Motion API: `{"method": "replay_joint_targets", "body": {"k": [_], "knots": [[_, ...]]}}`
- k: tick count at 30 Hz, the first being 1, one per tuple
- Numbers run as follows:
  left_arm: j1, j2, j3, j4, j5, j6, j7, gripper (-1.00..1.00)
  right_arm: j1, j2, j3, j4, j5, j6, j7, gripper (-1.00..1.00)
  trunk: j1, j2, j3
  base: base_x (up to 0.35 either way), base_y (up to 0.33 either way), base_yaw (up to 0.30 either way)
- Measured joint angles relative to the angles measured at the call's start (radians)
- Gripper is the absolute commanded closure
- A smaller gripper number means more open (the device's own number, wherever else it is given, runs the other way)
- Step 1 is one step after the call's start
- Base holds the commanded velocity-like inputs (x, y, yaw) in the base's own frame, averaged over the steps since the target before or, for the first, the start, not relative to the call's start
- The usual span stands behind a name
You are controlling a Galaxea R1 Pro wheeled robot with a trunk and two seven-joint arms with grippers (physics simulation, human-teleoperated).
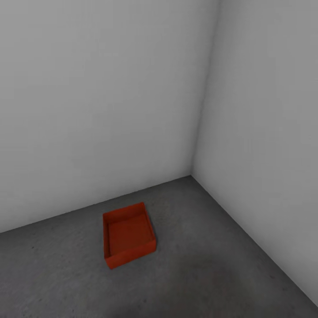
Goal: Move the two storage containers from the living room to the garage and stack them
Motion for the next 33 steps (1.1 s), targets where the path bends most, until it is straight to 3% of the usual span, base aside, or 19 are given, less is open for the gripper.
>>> {"method": "replay_joint_targets", "body": {"k": [33], "knots": [[0.000, 0.002, 0.000, 0.000, -0.002, 0.000, 0.000, -1.00, 0.000, 0.005, 0.000, 0.000, -0.002, 0.000, 0.000, -1.00, 0.000, 0.000, 0.043, 0.000, 0.000, 0.000]]}}
